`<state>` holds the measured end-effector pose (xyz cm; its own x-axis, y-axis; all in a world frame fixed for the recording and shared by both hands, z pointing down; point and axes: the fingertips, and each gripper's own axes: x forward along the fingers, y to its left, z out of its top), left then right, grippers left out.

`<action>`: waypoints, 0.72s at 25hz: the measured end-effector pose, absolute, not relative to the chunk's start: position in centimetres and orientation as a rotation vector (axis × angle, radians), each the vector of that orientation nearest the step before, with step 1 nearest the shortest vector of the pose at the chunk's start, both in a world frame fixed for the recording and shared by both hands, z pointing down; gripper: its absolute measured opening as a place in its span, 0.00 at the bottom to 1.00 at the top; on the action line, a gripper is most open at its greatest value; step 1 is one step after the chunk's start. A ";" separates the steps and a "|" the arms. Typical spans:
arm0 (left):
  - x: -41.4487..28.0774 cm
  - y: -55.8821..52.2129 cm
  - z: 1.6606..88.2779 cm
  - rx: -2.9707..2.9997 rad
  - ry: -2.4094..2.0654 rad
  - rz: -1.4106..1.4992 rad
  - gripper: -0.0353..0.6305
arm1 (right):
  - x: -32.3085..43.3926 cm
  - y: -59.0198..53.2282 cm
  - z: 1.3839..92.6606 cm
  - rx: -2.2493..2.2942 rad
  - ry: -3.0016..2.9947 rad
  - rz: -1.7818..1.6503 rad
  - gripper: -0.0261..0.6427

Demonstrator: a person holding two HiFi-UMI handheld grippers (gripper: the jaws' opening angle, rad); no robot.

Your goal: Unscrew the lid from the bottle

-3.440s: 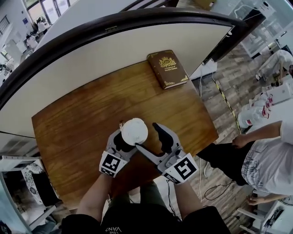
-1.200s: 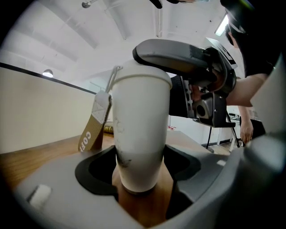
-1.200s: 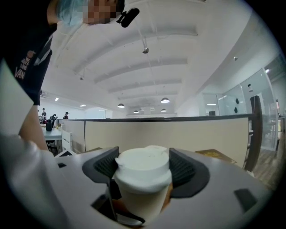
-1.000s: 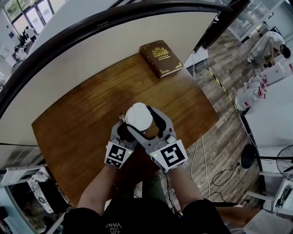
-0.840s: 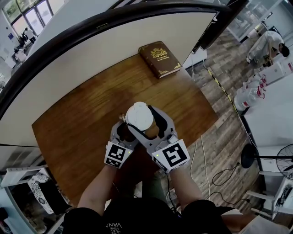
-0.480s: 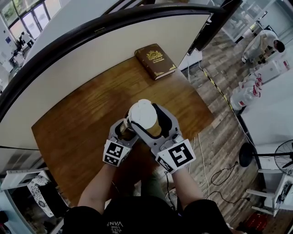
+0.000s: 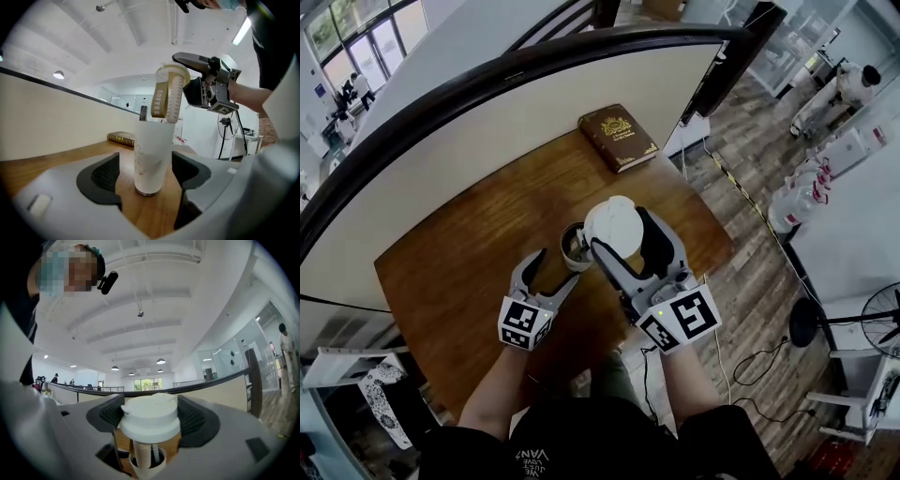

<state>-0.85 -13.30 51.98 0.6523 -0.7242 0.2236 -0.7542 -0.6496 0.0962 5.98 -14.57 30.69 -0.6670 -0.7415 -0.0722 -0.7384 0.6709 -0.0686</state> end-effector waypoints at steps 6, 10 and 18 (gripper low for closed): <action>-2.8 -10.8 49.0 2.695 -1.248 0.192 0.56 | 7.1 -13.1 29.0 -1.280 2.743 -0.044 0.54; -3.5 -9.5 46.5 2.726 -1.258 0.157 0.56 | 7.7 -12.2 28.8 -1.325 2.731 -0.057 0.54; -4.7 -6.9 42.9 2.765 -1.269 0.064 0.56 | 9.8 -9.2 28.1 -1.402 2.644 -0.089 0.54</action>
<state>-4.65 -6.85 42.93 0.6521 -0.7540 0.0792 -0.7581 -0.6481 0.0724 9.80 -9.19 28.09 -0.5529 -0.8270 -0.1019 -0.8183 0.5619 -0.1208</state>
